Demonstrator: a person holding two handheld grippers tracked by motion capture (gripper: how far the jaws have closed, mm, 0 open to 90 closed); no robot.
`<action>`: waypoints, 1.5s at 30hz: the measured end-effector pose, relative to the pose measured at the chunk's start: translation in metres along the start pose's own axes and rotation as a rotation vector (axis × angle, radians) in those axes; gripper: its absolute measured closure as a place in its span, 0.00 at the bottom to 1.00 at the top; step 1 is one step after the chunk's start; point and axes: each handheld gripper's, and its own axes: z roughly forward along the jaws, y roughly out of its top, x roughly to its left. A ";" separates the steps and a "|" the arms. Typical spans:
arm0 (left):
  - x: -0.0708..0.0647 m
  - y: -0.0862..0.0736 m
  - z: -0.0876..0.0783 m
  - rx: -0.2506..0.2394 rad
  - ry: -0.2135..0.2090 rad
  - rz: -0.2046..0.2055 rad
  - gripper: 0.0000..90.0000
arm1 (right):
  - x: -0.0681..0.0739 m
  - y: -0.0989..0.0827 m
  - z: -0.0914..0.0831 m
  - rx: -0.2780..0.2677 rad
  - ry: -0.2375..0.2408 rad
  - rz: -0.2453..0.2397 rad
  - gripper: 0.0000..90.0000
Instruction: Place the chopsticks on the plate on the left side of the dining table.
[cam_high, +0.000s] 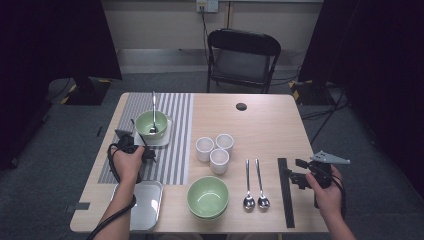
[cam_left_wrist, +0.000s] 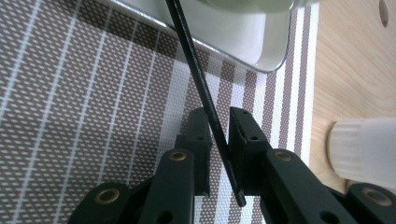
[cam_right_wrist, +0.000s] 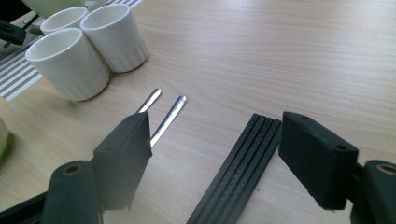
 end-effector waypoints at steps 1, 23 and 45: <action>-0.001 -0.001 0.001 0.001 0.000 -0.002 0.88 | 0.000 0.000 0.000 -0.001 0.000 0.001 0.28; -0.010 -0.006 0.002 0.020 0.015 0.027 0.80 | 0.000 0.002 -0.002 -0.007 0.001 0.002 0.28; -0.015 -0.005 -0.030 -0.017 0.002 0.084 0.69 | 0.001 0.007 -0.004 0.018 -0.028 -0.033 0.28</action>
